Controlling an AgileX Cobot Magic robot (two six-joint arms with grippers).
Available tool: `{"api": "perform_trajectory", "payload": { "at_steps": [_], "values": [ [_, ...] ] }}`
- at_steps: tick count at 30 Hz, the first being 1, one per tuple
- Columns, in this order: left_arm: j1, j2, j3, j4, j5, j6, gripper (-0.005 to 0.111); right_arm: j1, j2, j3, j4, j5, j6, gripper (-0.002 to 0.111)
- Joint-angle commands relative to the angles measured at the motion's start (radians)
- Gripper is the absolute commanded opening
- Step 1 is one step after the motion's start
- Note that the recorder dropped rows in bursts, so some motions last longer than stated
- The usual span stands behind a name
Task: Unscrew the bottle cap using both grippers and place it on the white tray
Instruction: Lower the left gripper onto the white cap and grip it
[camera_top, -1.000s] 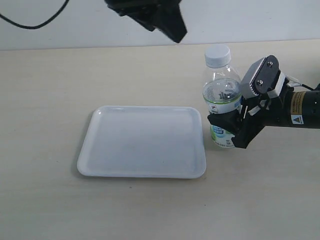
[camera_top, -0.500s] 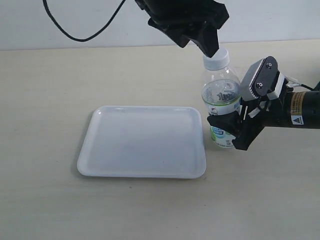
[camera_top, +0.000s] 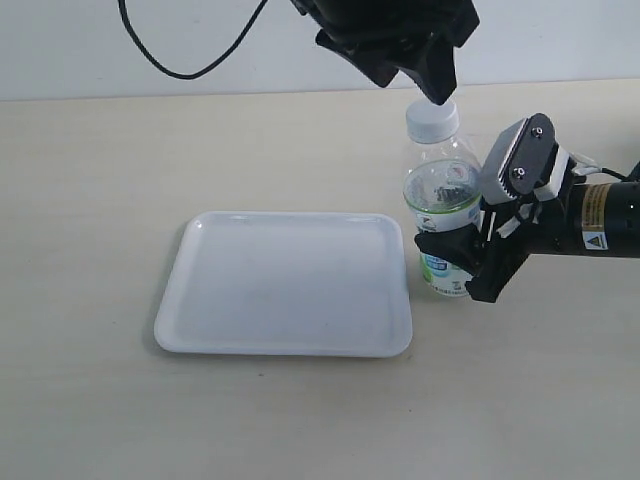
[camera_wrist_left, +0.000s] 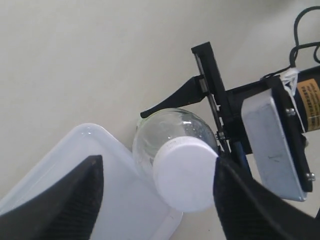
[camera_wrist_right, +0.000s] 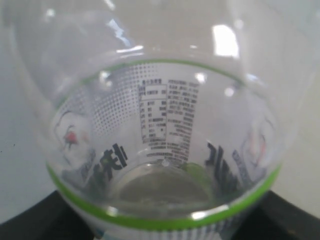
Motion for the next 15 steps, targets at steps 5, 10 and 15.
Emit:
{"api": "perform_trajectory", "payload": {
  "at_steps": [5, 10, 15],
  "values": [
    [-0.038, 0.012, -0.006, 0.001, -0.001, -0.009, 0.062, -0.003, -0.004, -0.004, -0.019, 0.036, -0.012, 0.0],
    [-0.038, 0.012, -0.006, -0.001, -0.001, -0.016, 0.062, -0.003, -0.004, -0.004, -0.019, 0.036, -0.014, 0.0],
    [-0.038, 0.016, -0.006, -0.003, -0.001, -0.017, 0.062, -0.003, -0.004, -0.004, -0.019, 0.036, -0.014, 0.0]
  ]
}}
